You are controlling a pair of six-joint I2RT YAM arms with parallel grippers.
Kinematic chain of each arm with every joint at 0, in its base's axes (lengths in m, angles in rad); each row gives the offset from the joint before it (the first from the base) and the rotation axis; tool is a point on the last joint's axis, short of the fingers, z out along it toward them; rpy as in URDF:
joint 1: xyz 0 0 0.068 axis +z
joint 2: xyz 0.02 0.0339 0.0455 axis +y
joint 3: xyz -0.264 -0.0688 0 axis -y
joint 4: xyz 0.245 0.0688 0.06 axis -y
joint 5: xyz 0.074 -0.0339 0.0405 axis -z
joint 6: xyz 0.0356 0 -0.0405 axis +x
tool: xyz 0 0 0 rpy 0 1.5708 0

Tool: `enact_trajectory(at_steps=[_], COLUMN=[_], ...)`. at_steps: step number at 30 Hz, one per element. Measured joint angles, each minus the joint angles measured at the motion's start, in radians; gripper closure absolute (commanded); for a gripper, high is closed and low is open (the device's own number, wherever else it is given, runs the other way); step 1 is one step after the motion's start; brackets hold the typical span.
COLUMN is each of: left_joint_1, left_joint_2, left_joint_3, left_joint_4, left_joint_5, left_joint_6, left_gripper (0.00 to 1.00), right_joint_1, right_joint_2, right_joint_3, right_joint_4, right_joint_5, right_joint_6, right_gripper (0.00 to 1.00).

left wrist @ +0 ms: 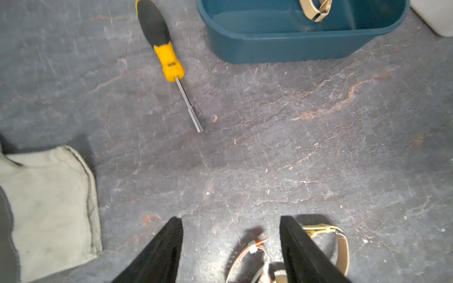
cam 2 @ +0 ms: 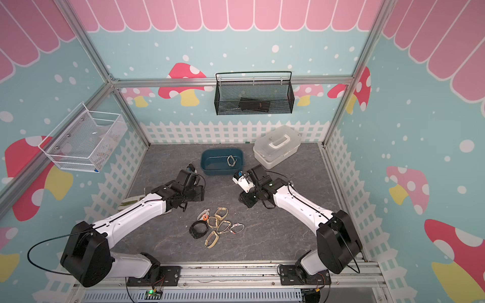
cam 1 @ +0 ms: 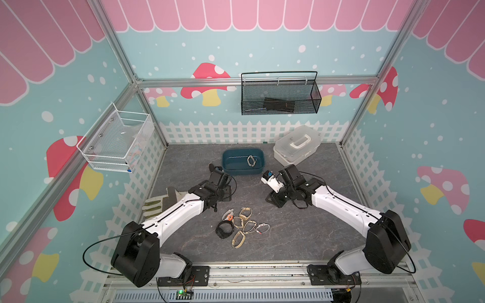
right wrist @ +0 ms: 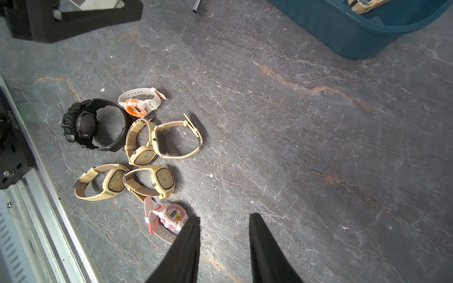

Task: Put the watch into the storage box
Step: Pick up the watch at the center of the board.

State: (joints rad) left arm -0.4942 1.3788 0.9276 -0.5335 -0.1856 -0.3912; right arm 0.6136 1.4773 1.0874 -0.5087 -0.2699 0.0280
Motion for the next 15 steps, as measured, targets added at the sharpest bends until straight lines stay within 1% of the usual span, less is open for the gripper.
enact_trajectory(at_steps=[2,6,9,11,12,15], left_joint_1=[-0.01,-0.029,-0.044,-0.052,-0.056,-0.06], left_joint_2=[0.0,0.005,0.034,0.063,0.077,0.112], left_joint_3=[0.0,0.0,0.0,0.002,0.002,0.006], left_joint_4=[-0.03,-0.085,-0.111,-0.126,-0.133,-0.155], left_joint_5=[0.02,0.081,0.127,0.146,0.154,0.173], left_joint_6=[0.003,0.007,0.013,0.021,0.022,0.027], left_gripper=[0.5,0.51,0.63,0.74,0.76,0.76], right_joint_1=[0.0,0.0,0.0,0.0,0.0,0.0], right_joint_2=[0.009,0.029,0.038,0.042,0.043,0.046], right_joint_3=[0.0,-0.003,-0.009,-0.012,-0.013,-0.013], right_joint_4=[0.005,0.017,0.026,0.032,0.032,0.037], right_joint_5=[0.0,0.0,0.0,-0.001,-0.001,0.0], right_joint_6=[0.0,0.003,0.005,0.007,0.007,0.007], right_gripper=[0.63,0.63,0.63,0.63,0.63,0.62])
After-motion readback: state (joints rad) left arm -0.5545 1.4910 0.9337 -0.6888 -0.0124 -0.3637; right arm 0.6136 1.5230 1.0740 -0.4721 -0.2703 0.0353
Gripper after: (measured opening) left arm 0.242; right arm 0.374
